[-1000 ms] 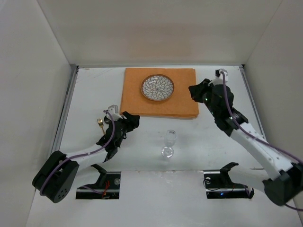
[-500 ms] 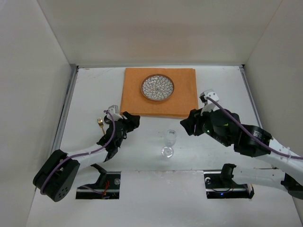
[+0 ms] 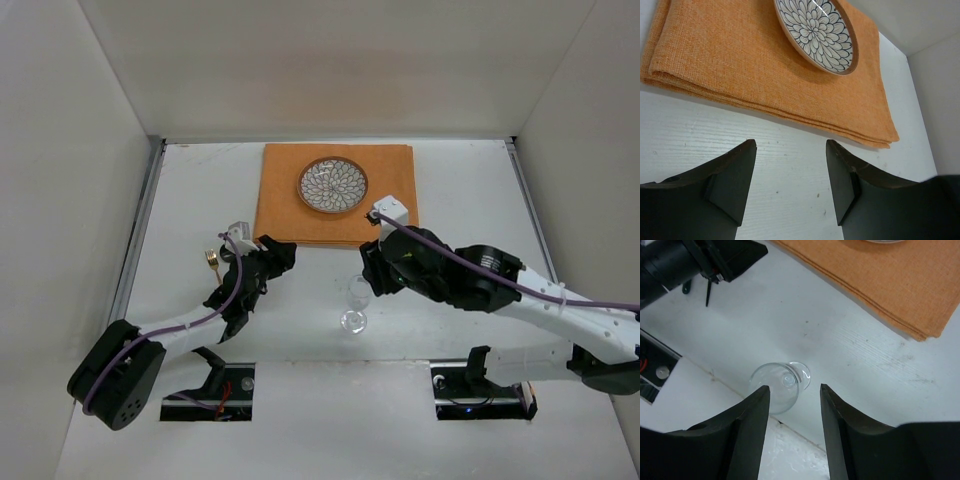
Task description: Set the dinner table for one person
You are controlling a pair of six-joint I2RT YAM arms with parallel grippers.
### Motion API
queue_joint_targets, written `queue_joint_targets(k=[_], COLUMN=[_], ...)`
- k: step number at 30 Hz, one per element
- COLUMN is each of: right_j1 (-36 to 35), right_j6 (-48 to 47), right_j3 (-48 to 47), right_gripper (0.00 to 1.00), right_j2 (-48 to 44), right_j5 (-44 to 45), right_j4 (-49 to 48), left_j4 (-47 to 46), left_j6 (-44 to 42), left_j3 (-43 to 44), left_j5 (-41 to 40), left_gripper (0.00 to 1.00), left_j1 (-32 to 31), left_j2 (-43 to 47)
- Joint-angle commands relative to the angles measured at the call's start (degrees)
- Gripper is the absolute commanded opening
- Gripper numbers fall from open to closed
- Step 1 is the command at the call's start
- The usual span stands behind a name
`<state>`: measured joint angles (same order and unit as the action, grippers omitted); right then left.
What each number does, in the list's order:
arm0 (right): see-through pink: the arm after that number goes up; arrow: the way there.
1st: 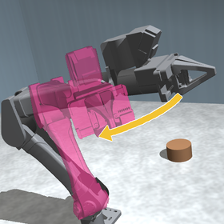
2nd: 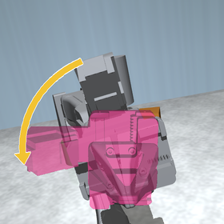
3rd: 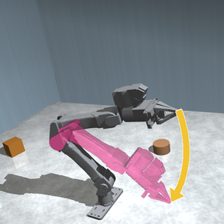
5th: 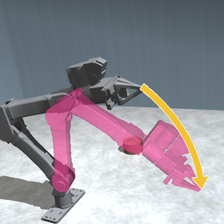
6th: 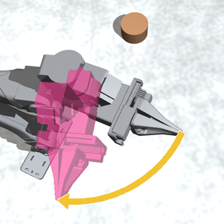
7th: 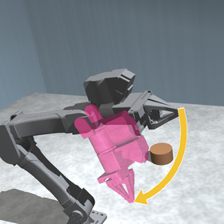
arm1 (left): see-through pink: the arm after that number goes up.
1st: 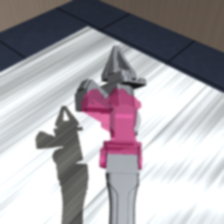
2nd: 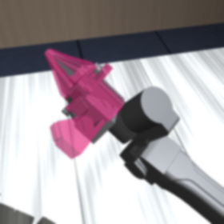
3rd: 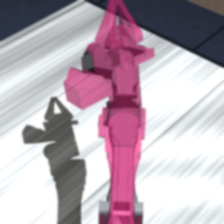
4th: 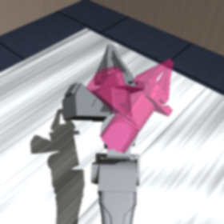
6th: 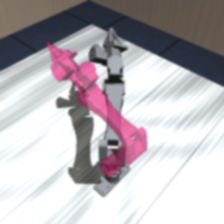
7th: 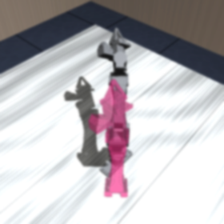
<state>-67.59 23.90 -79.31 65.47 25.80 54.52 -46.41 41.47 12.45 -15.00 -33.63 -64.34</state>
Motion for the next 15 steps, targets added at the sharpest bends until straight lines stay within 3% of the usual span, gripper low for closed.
queue_joint_targets(k=[1, 15], right_j1=[0.1, 2.4], right_j6=[-1.2, -1.5], right_j3=[-1.2, 4.8], right_gripper=[0.51, 0.49], right_j2=[0.5, 2.2], right_j5=[-2.0, -7.1], right_j4=[3.6, -1.8], left_j4=[-2.9, -3.1], left_j6=[0.0, 0.3], left_j3=[-0.4, -0.1], left_j5=[-0.3, 0.1], left_gripper=[0.55, 0.56], left_j1=[0.4, 0.3], left_j2=[1.9, 0.4])
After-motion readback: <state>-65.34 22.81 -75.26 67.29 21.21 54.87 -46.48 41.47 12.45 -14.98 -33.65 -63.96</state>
